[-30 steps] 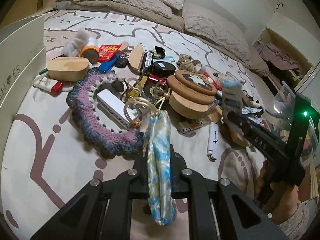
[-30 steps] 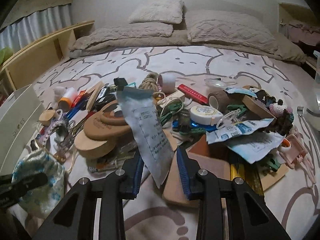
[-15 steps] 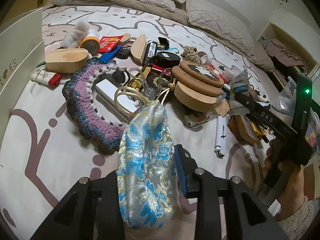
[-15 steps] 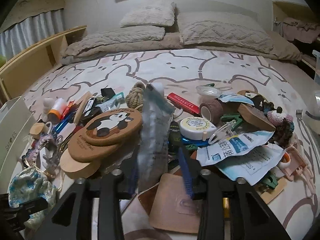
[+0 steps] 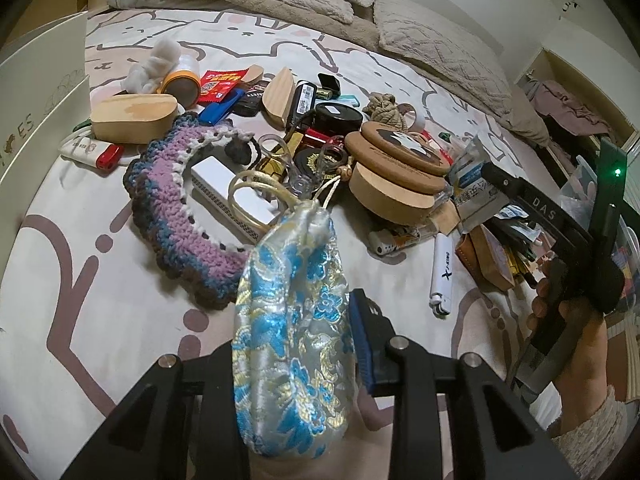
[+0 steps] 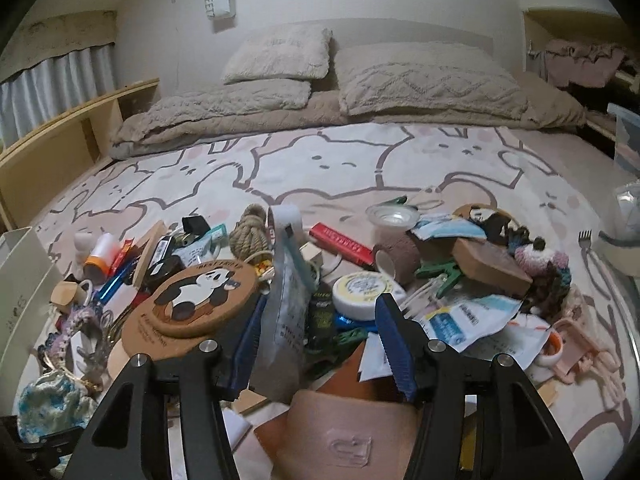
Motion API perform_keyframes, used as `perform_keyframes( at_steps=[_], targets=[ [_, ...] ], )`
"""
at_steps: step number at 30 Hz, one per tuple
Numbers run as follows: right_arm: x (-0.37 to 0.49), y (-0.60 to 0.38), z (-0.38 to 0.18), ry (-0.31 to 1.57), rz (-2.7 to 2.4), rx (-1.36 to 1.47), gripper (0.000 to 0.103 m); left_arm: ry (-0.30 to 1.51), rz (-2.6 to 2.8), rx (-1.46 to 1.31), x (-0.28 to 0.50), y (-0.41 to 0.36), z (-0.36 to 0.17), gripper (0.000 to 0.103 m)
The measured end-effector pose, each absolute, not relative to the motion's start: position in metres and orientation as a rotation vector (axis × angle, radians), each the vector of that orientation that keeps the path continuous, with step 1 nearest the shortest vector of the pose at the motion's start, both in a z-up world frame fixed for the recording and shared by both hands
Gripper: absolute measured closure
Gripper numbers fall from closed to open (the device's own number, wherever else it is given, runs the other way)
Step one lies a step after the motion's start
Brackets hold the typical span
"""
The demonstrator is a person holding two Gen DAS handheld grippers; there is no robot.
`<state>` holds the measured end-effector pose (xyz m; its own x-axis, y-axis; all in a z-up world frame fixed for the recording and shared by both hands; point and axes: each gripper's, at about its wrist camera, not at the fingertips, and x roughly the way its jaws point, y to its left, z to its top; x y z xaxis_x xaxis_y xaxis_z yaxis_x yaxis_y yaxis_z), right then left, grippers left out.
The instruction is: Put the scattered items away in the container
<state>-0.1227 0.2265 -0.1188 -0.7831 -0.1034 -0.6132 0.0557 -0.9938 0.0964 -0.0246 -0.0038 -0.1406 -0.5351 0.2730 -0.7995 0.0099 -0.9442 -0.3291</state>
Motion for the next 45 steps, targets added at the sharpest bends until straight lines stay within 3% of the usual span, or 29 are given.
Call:
perform_keyframes(
  at_steps=[2,10,12,16,18,23,45],
  targets=[
    [-0.124,0.225,-0.119,-0.092,-2.880,0.994,0.057,-0.446,2.588,-1.427,-0.025,-0.004,-0.141,0.073],
    [-0.129,0.203,-0.128,0.090,-2.856,1.004,0.059,-0.447,2.586,-1.429,-0.025,-0.004,-0.143,0.073],
    [-0.131,0.202,-0.130,0.111,-2.855,1.016,0.070,-0.449,2.586,-1.430,-0.025,-0.004,-0.142,0.073],
    [-0.136,0.206,-0.134,0.095,-2.857,1.029,0.072,-0.447,2.586,-1.431,-0.025,-0.004,-0.142,0.073],
    [-0.137,0.210,-0.134,0.060,-2.850,1.023,0.081,-0.448,2.586,-1.431,-0.025,-0.003,-0.143,0.073],
    [-0.135,0.213,-0.131,0.011,-2.823,0.995,0.091,-0.448,2.585,-1.433,-0.026,-0.003,-0.144,0.073],
    [-0.131,0.215,-0.137,-0.108,-2.722,1.092,0.091,-0.436,2.566,-1.457,-0.026,0.002,-0.151,0.073]
  ],
)
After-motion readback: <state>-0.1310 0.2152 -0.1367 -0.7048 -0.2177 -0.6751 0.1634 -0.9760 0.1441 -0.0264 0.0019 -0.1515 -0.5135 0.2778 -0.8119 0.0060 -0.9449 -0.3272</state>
